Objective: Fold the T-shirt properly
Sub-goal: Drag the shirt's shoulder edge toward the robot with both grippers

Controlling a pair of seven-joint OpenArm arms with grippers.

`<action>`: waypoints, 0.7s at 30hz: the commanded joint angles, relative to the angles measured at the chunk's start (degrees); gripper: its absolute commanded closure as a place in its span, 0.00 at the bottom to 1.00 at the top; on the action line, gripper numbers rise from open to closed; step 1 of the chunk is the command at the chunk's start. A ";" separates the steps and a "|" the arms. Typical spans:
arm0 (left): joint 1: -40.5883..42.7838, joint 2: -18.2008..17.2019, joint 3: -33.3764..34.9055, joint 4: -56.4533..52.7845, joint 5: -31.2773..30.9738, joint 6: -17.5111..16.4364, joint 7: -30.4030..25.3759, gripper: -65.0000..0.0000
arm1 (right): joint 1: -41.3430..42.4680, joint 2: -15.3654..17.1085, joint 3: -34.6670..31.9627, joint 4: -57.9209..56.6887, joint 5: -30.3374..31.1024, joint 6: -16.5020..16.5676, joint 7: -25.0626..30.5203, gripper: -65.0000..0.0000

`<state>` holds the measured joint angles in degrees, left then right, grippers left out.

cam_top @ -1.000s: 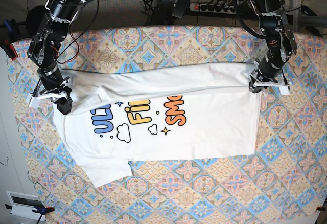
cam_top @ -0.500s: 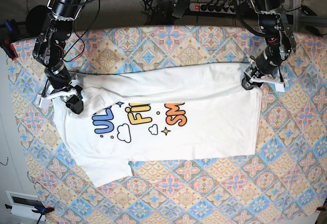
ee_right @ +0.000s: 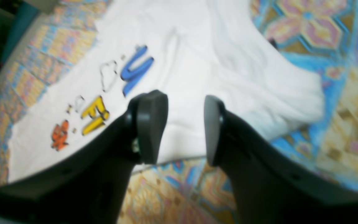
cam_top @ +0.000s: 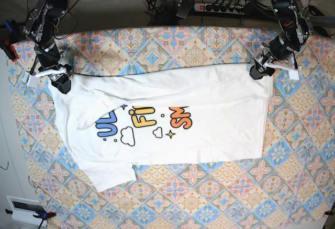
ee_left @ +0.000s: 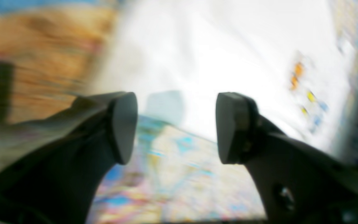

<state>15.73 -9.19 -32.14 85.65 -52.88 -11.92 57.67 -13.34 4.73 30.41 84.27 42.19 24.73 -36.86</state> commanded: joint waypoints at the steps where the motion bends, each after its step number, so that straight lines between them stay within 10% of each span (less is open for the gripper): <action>1: -0.03 -0.88 -0.34 0.99 -0.79 -0.25 -0.22 0.47 | 0.29 0.50 -0.04 1.40 1.28 0.98 1.13 0.65; 21: 0.41 1.15 -0.43 -3.14 -0.70 0.10 -0.22 0.50 | -1.38 0.50 -0.30 0.87 1.19 0.98 1.13 0.65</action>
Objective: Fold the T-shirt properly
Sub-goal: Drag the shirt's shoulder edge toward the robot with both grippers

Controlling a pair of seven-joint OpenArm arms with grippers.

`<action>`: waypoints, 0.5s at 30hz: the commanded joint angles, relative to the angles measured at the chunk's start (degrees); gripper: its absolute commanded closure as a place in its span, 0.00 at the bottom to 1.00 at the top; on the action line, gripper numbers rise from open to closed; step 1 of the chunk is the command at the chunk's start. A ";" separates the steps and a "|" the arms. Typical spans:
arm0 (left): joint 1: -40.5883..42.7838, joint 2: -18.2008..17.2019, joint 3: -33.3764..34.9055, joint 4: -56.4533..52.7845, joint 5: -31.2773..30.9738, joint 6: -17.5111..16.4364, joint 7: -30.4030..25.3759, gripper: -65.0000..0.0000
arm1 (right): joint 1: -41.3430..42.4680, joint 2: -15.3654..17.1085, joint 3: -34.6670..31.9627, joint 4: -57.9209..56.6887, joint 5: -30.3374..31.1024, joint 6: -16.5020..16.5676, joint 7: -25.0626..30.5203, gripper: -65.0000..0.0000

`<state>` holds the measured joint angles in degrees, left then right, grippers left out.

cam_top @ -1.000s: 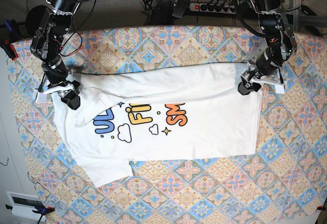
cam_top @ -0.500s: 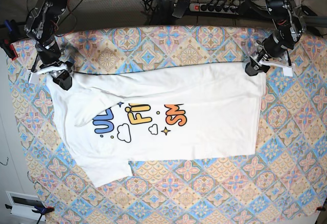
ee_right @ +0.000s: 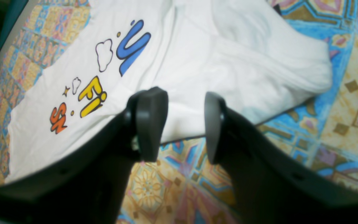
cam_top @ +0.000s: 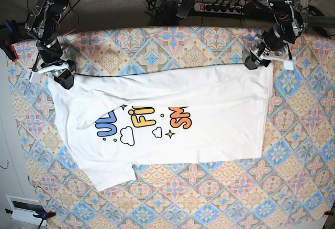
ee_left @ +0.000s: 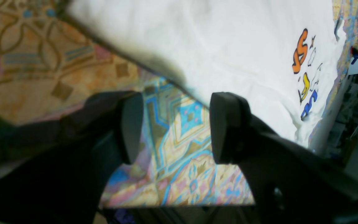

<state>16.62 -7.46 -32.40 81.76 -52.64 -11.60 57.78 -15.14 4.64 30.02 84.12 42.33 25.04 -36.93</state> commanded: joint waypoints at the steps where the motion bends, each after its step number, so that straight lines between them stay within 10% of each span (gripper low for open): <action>1: -1.11 -0.58 -0.17 0.75 -0.85 -0.23 -0.33 0.50 | 0.41 0.59 0.09 1.03 1.06 0.68 1.19 0.65; 11: -7.44 2.94 -0.17 -0.39 7.50 -0.23 -0.15 0.51 | 0.32 0.59 0.79 0.85 1.06 0.68 1.19 0.65; 15: -8.84 3.02 -0.17 -4.26 7.59 -0.23 -0.15 0.78 | 0.32 0.59 3.43 -2.14 1.06 0.68 1.19 0.65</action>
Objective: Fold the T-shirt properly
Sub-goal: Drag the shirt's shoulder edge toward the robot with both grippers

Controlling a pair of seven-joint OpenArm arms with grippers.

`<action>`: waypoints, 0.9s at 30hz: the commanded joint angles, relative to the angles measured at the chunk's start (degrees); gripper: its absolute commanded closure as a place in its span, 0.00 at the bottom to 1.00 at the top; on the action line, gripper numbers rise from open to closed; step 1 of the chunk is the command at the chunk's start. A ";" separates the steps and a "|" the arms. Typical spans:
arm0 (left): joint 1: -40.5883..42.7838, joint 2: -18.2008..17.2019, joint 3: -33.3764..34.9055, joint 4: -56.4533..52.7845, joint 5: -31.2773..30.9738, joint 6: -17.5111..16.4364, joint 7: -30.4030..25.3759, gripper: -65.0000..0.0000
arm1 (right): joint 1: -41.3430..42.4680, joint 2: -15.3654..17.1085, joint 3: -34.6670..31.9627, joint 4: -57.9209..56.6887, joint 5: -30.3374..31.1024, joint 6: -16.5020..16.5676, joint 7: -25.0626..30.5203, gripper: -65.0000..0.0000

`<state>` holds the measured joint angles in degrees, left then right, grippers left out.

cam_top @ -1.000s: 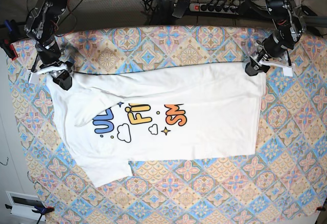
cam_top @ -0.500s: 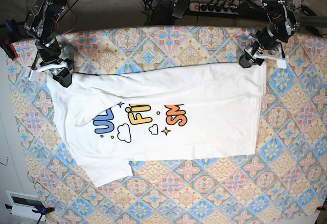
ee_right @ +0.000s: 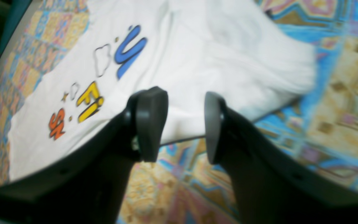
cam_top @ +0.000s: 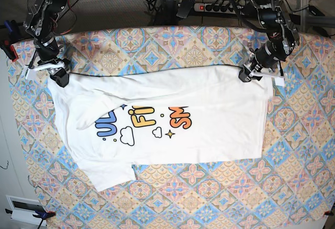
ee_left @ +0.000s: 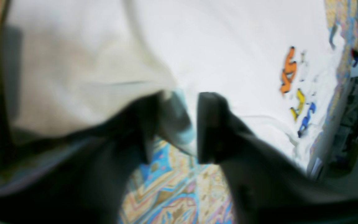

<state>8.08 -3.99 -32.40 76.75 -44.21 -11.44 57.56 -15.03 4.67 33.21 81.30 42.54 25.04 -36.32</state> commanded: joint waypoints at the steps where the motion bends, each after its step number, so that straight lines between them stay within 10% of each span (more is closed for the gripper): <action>1: -0.47 -0.45 -0.17 0.04 -0.85 -0.38 0.07 0.87 | 0.21 0.56 0.68 -0.46 0.84 0.68 0.58 0.65; 3: -0.47 -0.54 -0.17 -0.93 -0.85 -0.38 -0.02 1.00 | 0.39 0.56 1.38 -2.66 0.84 0.68 0.58 0.65; 27: -0.12 -0.71 -0.17 -1.19 -0.85 -0.38 -0.02 1.00 | 11.55 2.76 1.56 -21.38 0.75 0.68 0.58 0.64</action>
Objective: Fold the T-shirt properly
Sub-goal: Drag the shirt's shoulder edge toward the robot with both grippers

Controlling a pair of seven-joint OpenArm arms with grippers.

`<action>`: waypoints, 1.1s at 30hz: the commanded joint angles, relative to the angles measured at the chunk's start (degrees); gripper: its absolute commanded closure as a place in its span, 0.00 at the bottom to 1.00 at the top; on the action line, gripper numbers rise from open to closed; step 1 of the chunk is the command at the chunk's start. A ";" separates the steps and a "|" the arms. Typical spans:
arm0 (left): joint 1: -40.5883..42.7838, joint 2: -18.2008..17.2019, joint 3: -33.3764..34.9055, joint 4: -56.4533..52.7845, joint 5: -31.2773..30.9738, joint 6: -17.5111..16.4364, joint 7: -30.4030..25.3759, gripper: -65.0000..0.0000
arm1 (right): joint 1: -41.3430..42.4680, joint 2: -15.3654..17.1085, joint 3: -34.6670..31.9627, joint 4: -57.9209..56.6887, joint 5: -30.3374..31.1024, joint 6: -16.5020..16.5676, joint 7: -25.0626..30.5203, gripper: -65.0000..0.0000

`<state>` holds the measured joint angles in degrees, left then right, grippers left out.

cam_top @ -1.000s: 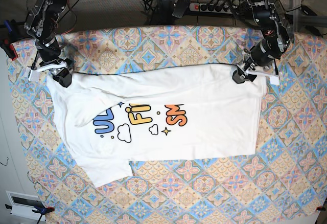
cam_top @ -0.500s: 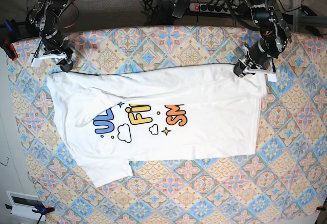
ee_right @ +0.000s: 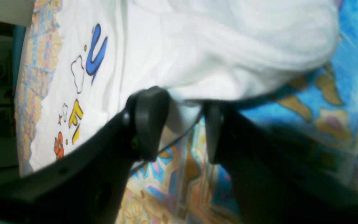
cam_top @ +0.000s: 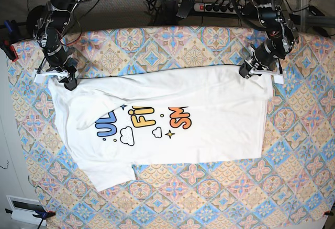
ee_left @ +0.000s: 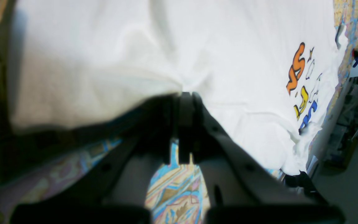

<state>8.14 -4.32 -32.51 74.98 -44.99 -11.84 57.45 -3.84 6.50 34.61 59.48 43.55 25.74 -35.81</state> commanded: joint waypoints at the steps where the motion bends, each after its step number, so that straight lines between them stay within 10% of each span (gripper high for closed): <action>1: -0.19 -0.39 -0.06 0.58 -0.06 0.01 0.09 1.00 | 0.45 1.10 0.16 0.16 -0.25 -0.02 0.08 0.64; 8: -0.10 -0.39 -0.06 0.58 0.03 0.01 0.09 1.00 | 0.98 1.28 0.16 -0.27 -0.25 -0.02 0.34 0.69; 13: 1.05 -0.39 -0.06 0.76 0.03 0.01 0.09 1.00 | 1.15 1.89 2.97 -0.27 -0.25 -0.02 0.16 0.99; 33: 13.44 -0.47 -0.06 9.81 -0.15 -0.25 0.53 1.00 | -12.65 3.04 5.08 7.73 0.01 0.07 0.08 0.99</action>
<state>21.52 -4.12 -32.23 84.12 -46.46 -12.73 58.08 -16.78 8.36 39.20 66.43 43.51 26.48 -36.93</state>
